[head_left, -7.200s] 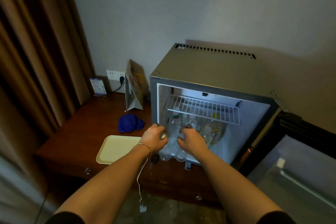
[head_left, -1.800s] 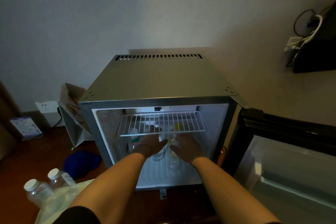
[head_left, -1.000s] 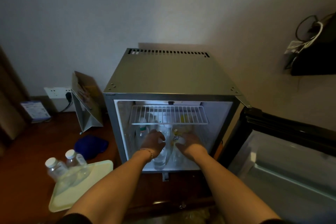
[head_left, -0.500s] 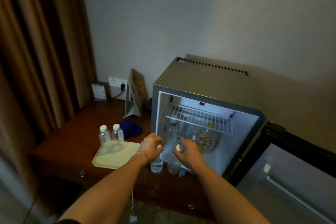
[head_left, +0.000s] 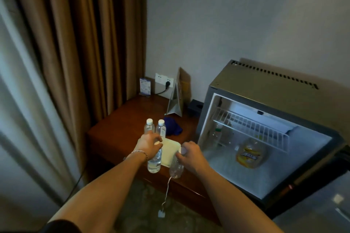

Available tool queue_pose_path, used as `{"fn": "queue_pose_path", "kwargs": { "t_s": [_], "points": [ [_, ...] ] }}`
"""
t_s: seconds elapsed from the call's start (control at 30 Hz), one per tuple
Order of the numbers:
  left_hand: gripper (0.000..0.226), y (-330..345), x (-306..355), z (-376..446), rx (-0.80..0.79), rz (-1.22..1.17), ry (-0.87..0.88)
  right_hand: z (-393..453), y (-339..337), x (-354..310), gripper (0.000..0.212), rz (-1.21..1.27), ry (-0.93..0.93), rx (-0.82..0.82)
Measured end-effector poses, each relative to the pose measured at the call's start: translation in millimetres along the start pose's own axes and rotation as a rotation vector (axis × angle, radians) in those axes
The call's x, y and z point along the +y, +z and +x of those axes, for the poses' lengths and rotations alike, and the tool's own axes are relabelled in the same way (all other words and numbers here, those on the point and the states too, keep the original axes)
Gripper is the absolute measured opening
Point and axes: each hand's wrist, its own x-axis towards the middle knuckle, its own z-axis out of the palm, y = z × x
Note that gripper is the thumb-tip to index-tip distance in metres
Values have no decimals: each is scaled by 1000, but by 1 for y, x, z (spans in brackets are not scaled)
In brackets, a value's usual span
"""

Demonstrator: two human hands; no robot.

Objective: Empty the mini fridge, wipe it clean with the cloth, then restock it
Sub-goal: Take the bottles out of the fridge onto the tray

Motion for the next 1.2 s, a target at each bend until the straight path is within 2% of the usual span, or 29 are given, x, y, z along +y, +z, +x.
{"fn": "queue_pose_path", "kwargs": {
  "t_s": [0.2,0.43,0.7,1.2],
  "points": [
    [13,-20,-48,43,-5,2,49,57,25,-43,25,15,2,-3],
    [14,-24,-88,98,-85,22,96,112,54,-66,30,-4,39,18],
    [12,-6,-107,131,-158,32,117,142,77,-62,36,36,173,14],
    [8,11,-135,152,-210,15,56,175,103,-44,38,16,229,-133]
  ]
}}
